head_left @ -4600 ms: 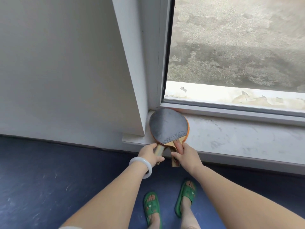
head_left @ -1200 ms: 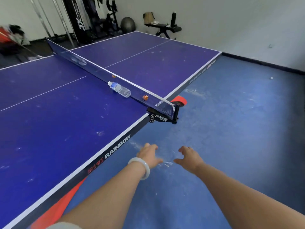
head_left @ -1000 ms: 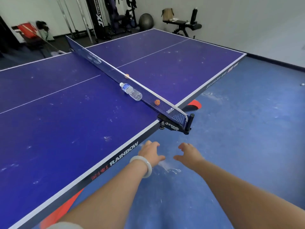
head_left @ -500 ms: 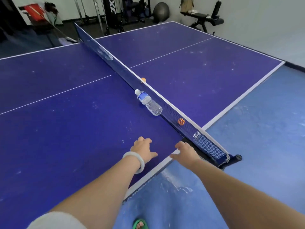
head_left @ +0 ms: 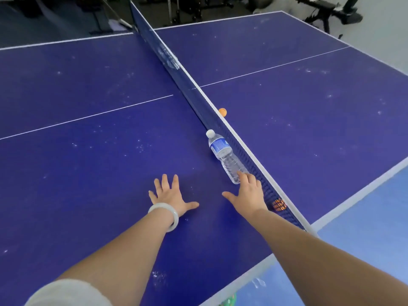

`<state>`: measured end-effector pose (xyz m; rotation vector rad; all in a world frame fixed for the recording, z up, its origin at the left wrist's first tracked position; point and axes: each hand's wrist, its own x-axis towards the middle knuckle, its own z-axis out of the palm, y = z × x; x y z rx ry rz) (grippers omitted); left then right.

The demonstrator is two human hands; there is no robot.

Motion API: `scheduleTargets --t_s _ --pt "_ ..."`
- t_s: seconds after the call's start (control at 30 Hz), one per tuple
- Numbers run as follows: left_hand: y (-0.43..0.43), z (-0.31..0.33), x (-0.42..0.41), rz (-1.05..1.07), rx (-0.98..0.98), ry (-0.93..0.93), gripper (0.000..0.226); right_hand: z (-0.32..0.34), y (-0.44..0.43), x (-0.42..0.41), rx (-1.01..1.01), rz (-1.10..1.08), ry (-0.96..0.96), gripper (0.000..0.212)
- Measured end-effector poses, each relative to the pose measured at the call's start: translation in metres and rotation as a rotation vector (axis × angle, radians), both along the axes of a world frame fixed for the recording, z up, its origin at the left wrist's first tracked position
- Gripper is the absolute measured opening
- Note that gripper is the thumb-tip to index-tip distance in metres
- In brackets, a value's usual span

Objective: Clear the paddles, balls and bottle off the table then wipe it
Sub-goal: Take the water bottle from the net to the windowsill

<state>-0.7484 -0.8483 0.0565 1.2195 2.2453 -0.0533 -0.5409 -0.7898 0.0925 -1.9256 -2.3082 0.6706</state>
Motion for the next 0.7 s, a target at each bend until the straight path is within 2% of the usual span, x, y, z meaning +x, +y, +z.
scheduleTargets --t_s 0.07,0.23,0.4,0.57,0.7 --pt "0.01 -0.014 -0.003 0.074 -0.062 -0.04 0.128 -0.005 0.025 -0.009 0.017 0.05 0.013 0.087" --pt "0.015 -0.046 0.01 0.101 -0.097 0.08 0.14 -0.024 0.073 -0.032 0.025 0.13 0.002 0.095" --pt "0.017 -0.055 0.01 0.117 -0.1 0.088 0.139 -0.04 0.101 -0.045 -0.065 -0.004 0.036 0.099" --pt "0.017 -0.054 0.009 0.121 -0.115 0.08 0.138 -0.047 0.115 -0.054 0.005 -0.085 -0.124 0.086" --pt "0.017 -0.053 0.01 0.121 -0.137 0.08 0.139 -0.05 0.112 -0.055 0.076 -0.054 -0.104 0.061"
